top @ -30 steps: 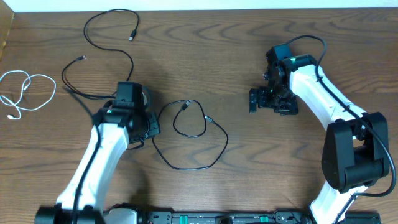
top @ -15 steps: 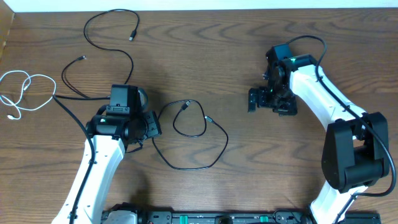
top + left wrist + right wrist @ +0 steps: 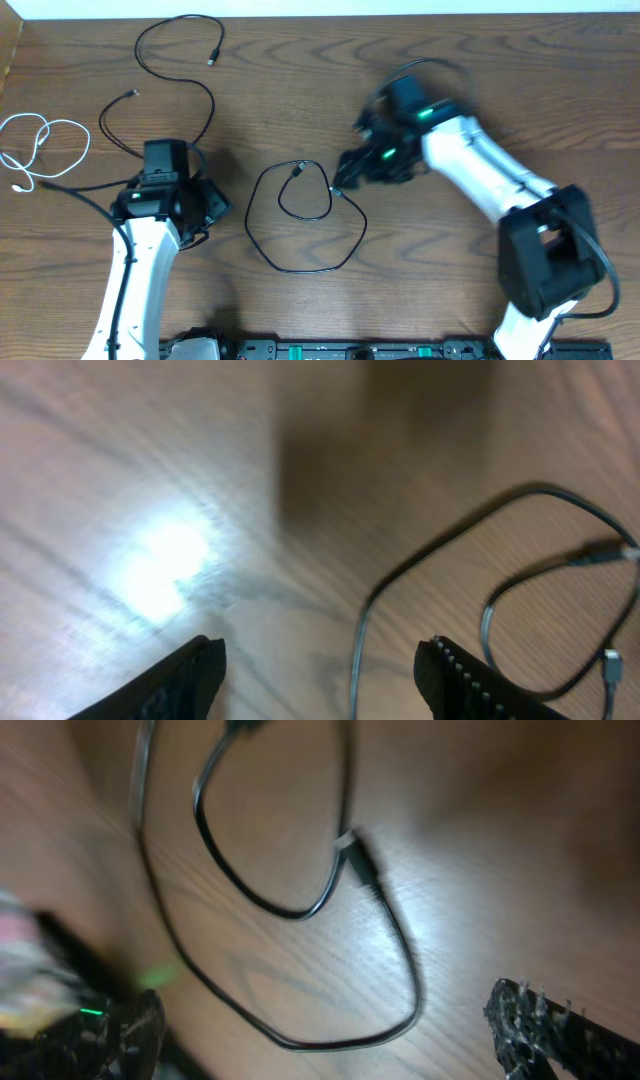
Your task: Untangle cables
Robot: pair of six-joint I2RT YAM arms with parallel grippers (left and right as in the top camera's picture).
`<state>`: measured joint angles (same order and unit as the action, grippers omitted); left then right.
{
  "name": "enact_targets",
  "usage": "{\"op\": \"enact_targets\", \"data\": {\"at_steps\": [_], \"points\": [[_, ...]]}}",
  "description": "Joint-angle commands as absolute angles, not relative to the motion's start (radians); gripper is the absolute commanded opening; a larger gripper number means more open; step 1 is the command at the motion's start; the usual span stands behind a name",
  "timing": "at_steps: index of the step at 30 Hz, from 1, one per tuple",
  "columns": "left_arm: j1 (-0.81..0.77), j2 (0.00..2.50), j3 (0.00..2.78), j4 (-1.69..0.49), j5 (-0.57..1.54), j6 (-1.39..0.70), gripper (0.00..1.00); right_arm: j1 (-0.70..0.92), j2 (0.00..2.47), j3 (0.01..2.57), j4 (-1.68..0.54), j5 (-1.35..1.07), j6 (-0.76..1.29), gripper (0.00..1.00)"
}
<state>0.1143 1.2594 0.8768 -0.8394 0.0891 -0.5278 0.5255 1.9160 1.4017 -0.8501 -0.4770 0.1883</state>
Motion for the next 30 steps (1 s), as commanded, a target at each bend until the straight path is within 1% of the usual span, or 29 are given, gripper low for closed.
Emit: {"op": "enact_targets", "data": {"at_steps": [1, 2, 3, 6, 10, 12, 15, 17, 18, 20, 23, 26, 27, 30], "points": [[0.159, 1.267, 0.883, -0.869, 0.066, -0.552, 0.8, 0.664, 1.919, 1.399, -0.849, -0.166, 0.15, 0.99], [0.167, 1.267, 0.883, -0.881, 0.066, -0.552, 0.91, 0.703, 1.919, 1.399, -0.824, -0.11, 0.151, 0.99], [0.17, 1.267, 0.883, -0.889, 0.066, -0.551, 0.94, 0.73, 1.919, 1.399, -0.805, -0.091, 0.152, 0.99], [0.174, 1.267, 0.883, -0.901, 0.066, -0.551, 0.95, 0.81, 1.925, 1.399, -0.711, -0.084, 0.141, 0.99], [0.174, 1.267, 0.883, -0.902, 0.066, -0.551, 0.96, 0.893, 1.959, 1.399, -0.599, -0.016, 0.079, 0.99], [0.174, 1.267, 0.883, -0.902, 0.066, -0.551, 0.96, 0.92, 1.991, 1.399, -0.558, -0.017, 0.033, 0.98], [0.174, 1.267, 0.883, -0.902, 0.066, -0.551, 0.96, 0.932, 2.025, 1.399, -0.545, -0.018, 0.017, 0.95], [0.174, 1.267, 0.883, -0.901, 0.066, -0.551, 0.96, 0.931, 2.036, 1.399, -0.549, -0.031, 0.021, 0.86], [0.174, 1.267, 0.883, -0.901, 0.066, -0.551, 0.96, 0.929, 2.041, 1.399, -0.549, -0.037, 0.021, 0.83], [0.174, 1.267, 0.883, -0.901, 0.066, -0.551, 0.96, 0.928, 2.049, 1.399, -0.55, -0.036, 0.021, 0.79], [0.174, 1.267, 0.883, -0.901, 0.066, -0.551, 0.96, 0.928, 2.058, 1.398, -0.551, -0.036, 0.021, 0.76], [0.174, 1.267, 0.883, -0.901, 0.066, -0.551, 0.96, 0.928, 2.067, 1.398, -0.549, -0.035, 0.014, 0.68], [0.174, 1.267, 0.883, -0.901, 0.066, -0.551, 0.96, 0.928, 2.073, 1.398, -0.549, -0.036, 0.004, 0.67], [0.174, 1.267, 0.883, -0.901, 0.066, -0.551, 0.96, 0.927, 2.101, 1.398, -0.55, -0.029, 0.001, 0.68]]}}
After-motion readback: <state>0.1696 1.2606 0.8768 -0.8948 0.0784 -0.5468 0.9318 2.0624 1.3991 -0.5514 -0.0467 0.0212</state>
